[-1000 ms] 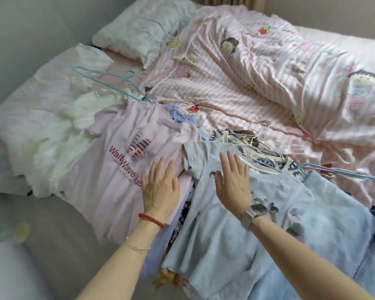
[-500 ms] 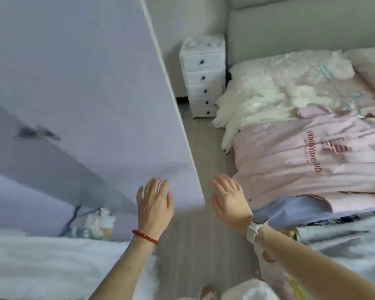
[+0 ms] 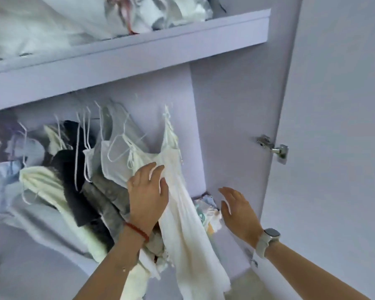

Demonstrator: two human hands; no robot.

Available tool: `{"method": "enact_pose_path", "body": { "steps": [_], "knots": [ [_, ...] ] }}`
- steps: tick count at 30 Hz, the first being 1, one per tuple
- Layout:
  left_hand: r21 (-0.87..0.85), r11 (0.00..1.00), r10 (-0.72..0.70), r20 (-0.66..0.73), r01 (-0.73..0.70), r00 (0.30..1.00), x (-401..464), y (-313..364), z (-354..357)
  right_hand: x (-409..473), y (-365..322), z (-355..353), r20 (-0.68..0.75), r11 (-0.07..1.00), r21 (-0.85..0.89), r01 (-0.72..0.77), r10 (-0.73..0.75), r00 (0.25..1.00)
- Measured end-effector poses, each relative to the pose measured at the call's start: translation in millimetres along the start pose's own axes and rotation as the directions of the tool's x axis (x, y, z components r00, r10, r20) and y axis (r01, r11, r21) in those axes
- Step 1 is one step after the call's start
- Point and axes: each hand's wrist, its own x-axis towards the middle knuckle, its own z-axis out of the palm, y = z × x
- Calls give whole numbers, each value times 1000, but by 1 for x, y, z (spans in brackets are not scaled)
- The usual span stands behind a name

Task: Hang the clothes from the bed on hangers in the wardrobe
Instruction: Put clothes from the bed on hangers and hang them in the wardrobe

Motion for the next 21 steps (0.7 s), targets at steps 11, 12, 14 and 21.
{"method": "enact_pose_path", "body": {
  "steps": [11,12,14,21],
  "knots": [
    [280,832,-522,102,479,847,76,-84,-3,172,-117,26,142,891,417,179,-258,956],
    [268,862,-463,74,430,883,73,-85,-3,182,-134,27,183,868,474,148,-261,948],
    [171,949,-275,37,265,961,67,-80,-4,201,-167,23,278,804,594,15,-223,934],
    [-218,974,-68,-16,63,998,60,-82,-1,251,-202,26,430,882,455,-125,-94,898]
  ]
}}
